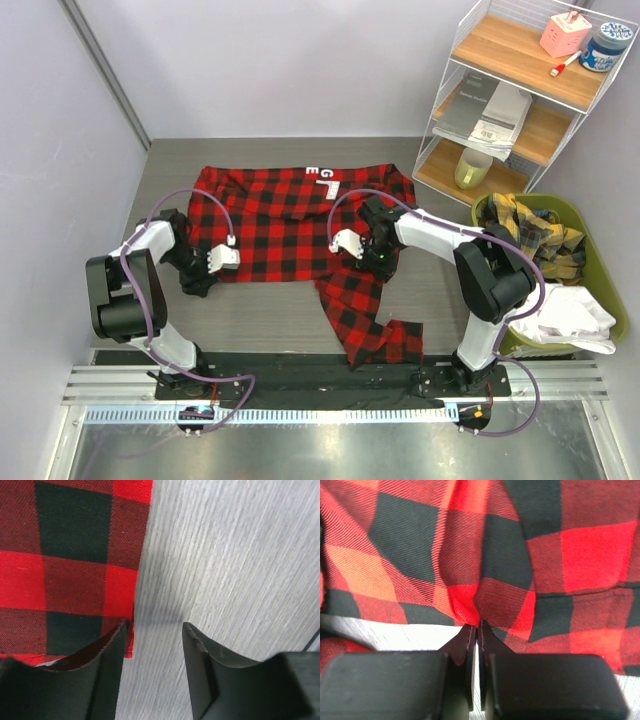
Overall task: Fold and stack the long sleeve shirts
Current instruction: Fold the shirt
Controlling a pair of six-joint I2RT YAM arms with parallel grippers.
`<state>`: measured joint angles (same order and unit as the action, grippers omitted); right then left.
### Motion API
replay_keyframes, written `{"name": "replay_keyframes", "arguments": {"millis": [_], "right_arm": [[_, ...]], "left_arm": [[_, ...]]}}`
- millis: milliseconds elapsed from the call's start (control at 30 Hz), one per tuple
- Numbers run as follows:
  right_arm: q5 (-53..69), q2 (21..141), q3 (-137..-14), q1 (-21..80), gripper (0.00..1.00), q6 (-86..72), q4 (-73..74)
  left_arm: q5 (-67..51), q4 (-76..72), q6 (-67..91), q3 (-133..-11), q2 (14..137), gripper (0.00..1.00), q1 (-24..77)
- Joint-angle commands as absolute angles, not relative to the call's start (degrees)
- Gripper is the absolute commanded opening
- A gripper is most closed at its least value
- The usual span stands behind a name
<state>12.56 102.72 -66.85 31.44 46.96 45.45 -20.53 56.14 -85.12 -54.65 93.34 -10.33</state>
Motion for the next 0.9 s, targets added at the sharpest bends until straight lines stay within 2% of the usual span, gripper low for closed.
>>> {"name": "replay_keyframes", "arguments": {"millis": [0, 33, 200, 300, 433, 733, 767, 800, 867], "right_arm": [[10.81, 98.97, -66.53, 31.55, 0.03, 45.44, 43.24], [10.9, 98.44, -66.53, 31.55, 0.01, 45.27, 43.16], [11.69, 96.95, -66.62, 31.46, 0.01, 44.21, 44.03], [12.39, 94.93, -66.88, 31.46, 0.01, 43.86, 45.69], [13.36, 92.64, -66.45, 31.38, 0.01, 43.42, 47.37], [13.62, 89.03, -64.95, 31.46, 0.01, 44.12, 49.39], [13.8, 89.03, -64.78, 31.46, 0.01, 44.12, 49.31], [13.89, 89.21, -64.78, 31.46, 0.01, 44.03, 49.22], [13.89, 90.43, -64.86, 31.46, 0.01, 43.77, 48.96]], "left_arm": [[-20.39, 53.09, -87.63, -53.79, 92.11, 0.44, -10.81], [-20.48, 52.82, -87.8, -53.62, 91.94, 0.37, -10.72], [-21.35, 53.17, -87.89, -53.7, 90.97, 0.15, -10.9], [-22.23, 55.53, -88.24, -53.96, 89.39, 0.05, -10.81], [-22.41, 57.39, -89.73, -52.83, 86.76, 0.0, -11.16], [-24.17, 60.39, -90.18, -53.18, 82.88, 0.01, -13.44], [-24.43, 58.12, -90.0, -51.78, 81.84, 0.07, -13.71], [-24.61, 56.62, -90.35, -50.98, 81.39, 0.27, -13.88], [-25.48, 52.85, -90.7, -48.62, 80.51, 0.39, -13.8]]}}
